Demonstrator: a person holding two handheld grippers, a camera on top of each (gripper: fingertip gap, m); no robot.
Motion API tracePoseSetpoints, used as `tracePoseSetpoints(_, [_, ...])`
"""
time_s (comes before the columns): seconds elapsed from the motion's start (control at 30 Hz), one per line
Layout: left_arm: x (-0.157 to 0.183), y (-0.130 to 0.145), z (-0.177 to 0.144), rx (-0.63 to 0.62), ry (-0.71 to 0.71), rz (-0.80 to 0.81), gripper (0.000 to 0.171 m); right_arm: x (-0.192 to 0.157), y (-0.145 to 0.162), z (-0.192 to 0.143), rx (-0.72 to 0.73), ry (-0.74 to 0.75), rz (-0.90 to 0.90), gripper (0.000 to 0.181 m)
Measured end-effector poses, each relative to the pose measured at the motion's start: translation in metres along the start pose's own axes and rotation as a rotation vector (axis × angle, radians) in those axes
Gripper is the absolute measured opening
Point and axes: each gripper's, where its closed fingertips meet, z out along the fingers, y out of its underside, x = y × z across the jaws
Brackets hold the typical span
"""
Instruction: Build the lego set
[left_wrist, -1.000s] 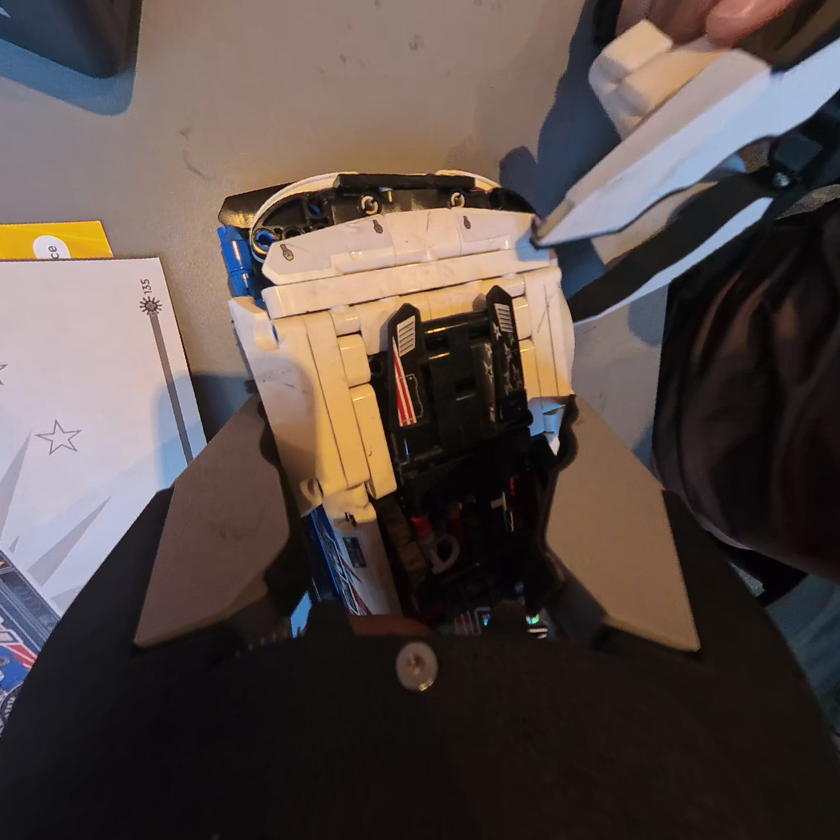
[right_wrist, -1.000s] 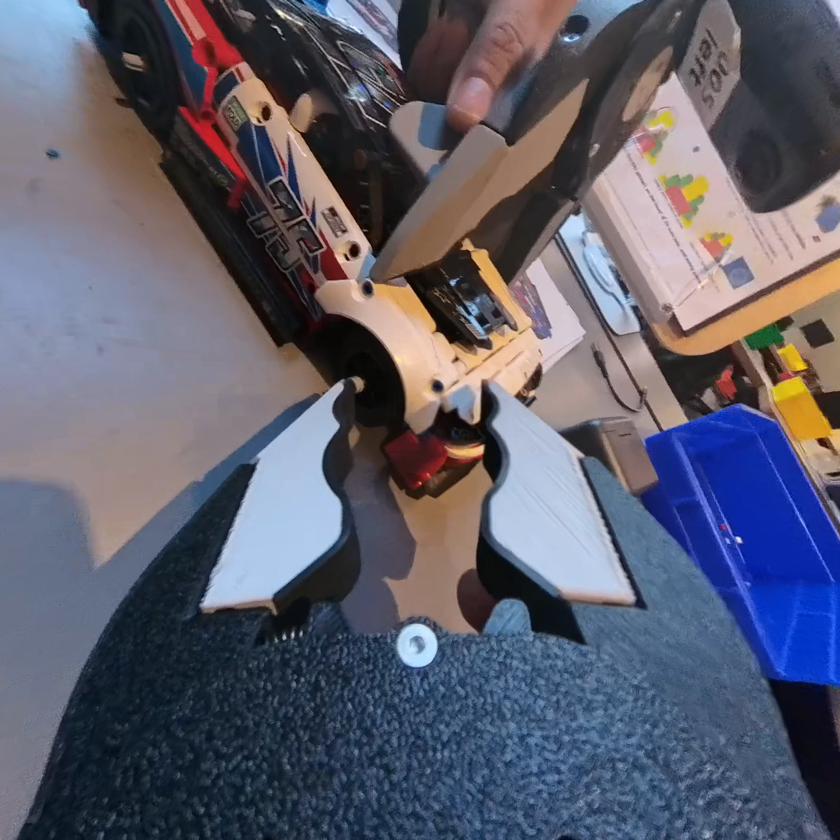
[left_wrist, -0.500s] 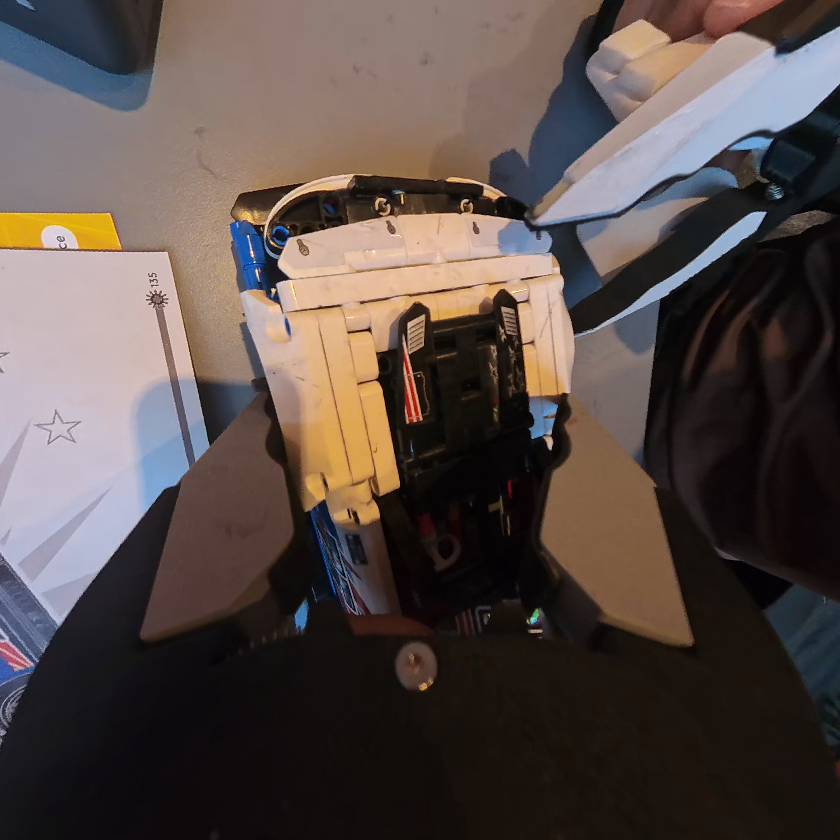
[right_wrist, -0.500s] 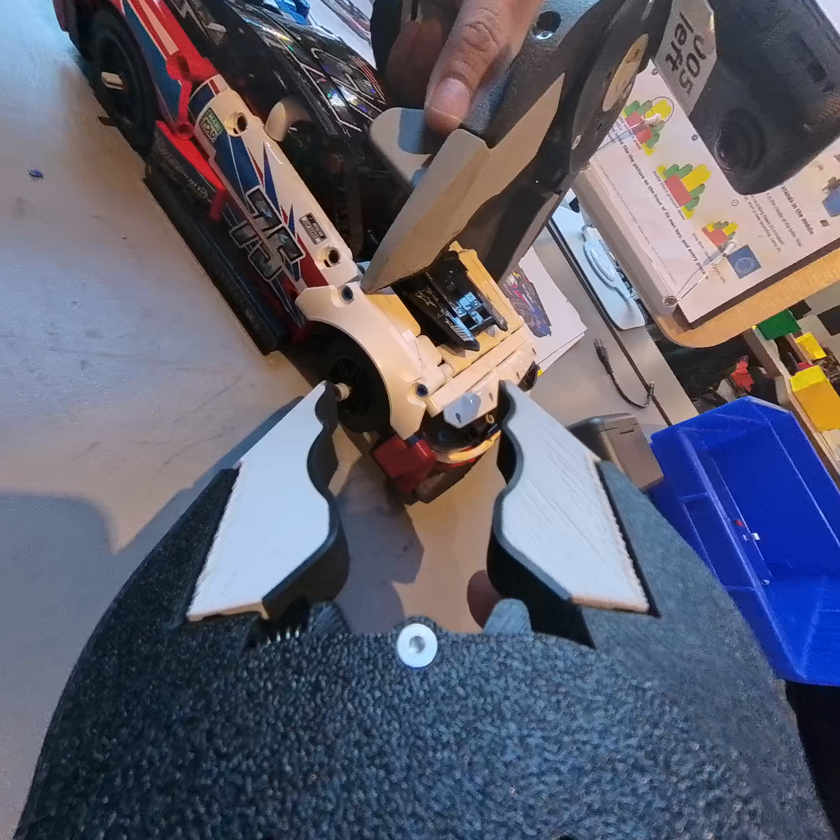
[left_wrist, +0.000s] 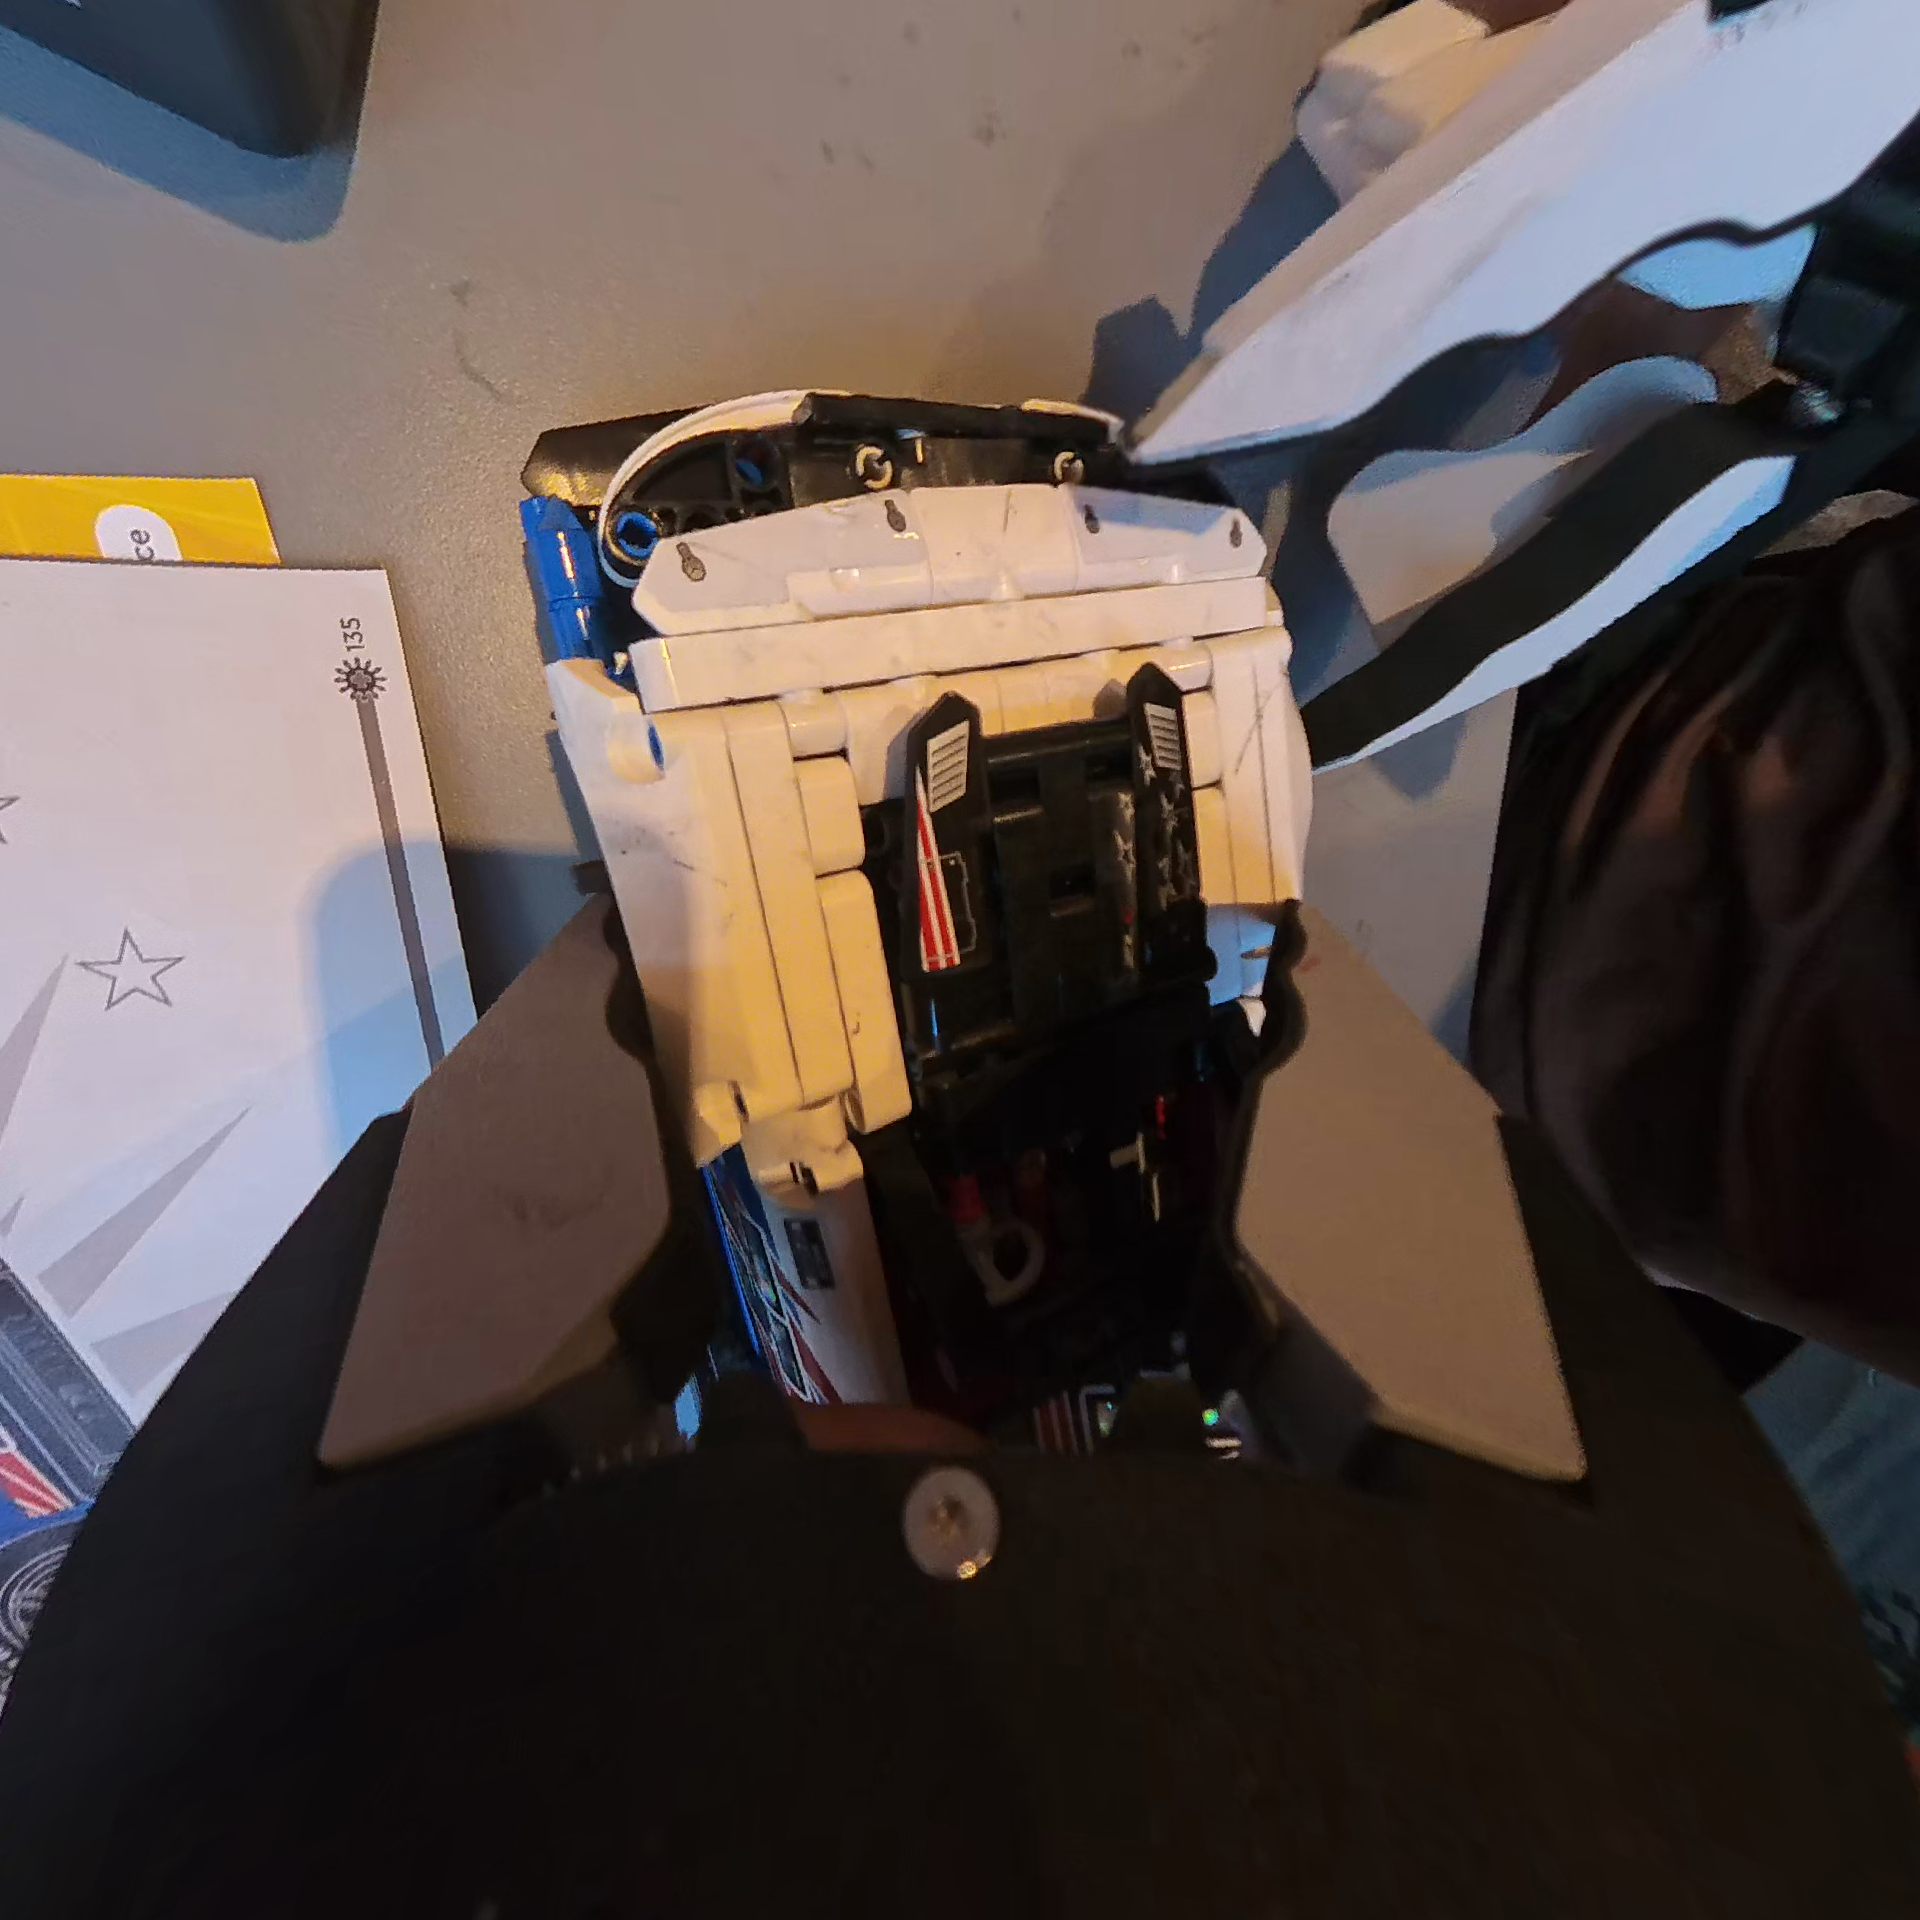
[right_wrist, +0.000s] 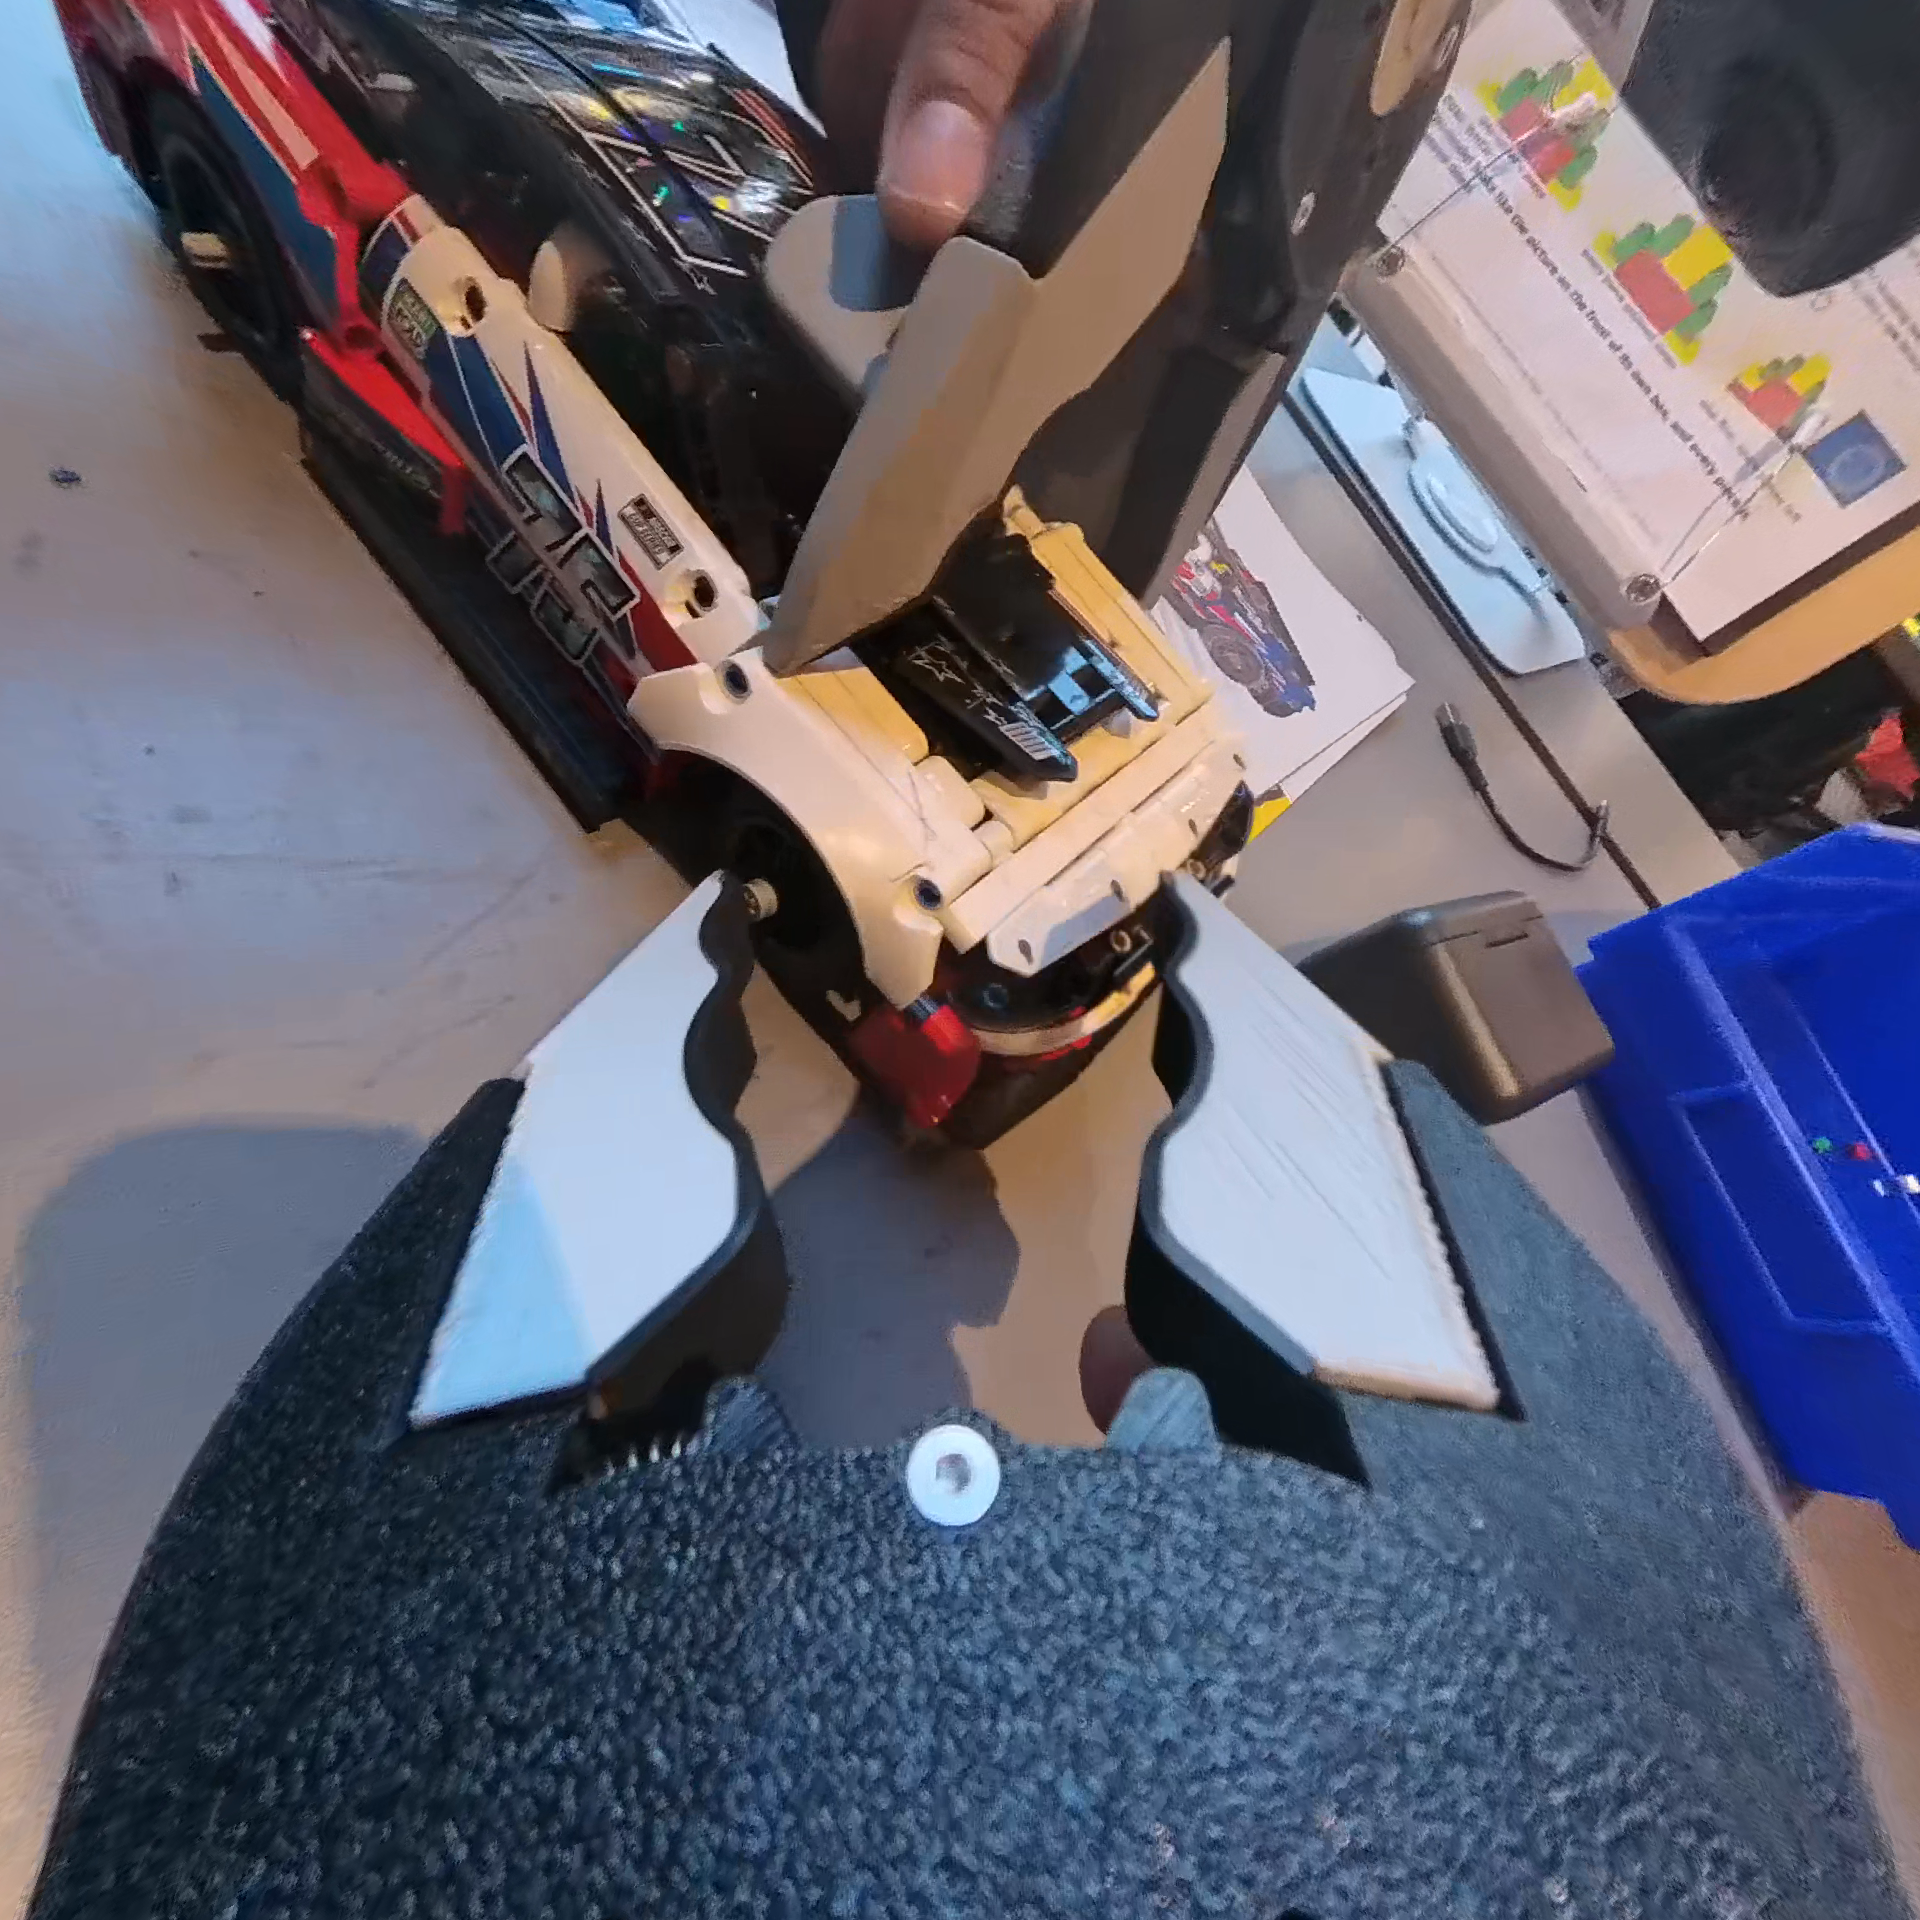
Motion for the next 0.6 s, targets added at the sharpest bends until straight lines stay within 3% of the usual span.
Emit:
tracePoseSetpoints(0.23, [-0.001, -0.001, 0.000, 0.002, -0.003, -0.012, 0.117, 0.000, 0.001, -0.002, -0.006, 0.016, 0.011, 0.069])
tracePoseSetpoints(0.4, [-0.003, -0.003, -0.002, 0.041, 0.012, -0.035, 0.111, -0.001, 0.000, -0.020, 0.085, 0.057, -0.115, 0.059])
tracePoseSetpoints(0.6, [-0.003, -0.003, -0.003, 0.040, 0.016, -0.059, 0.107, 0.008, 0.021, -0.030, 0.014, -0.131, 0.164, 0.074])
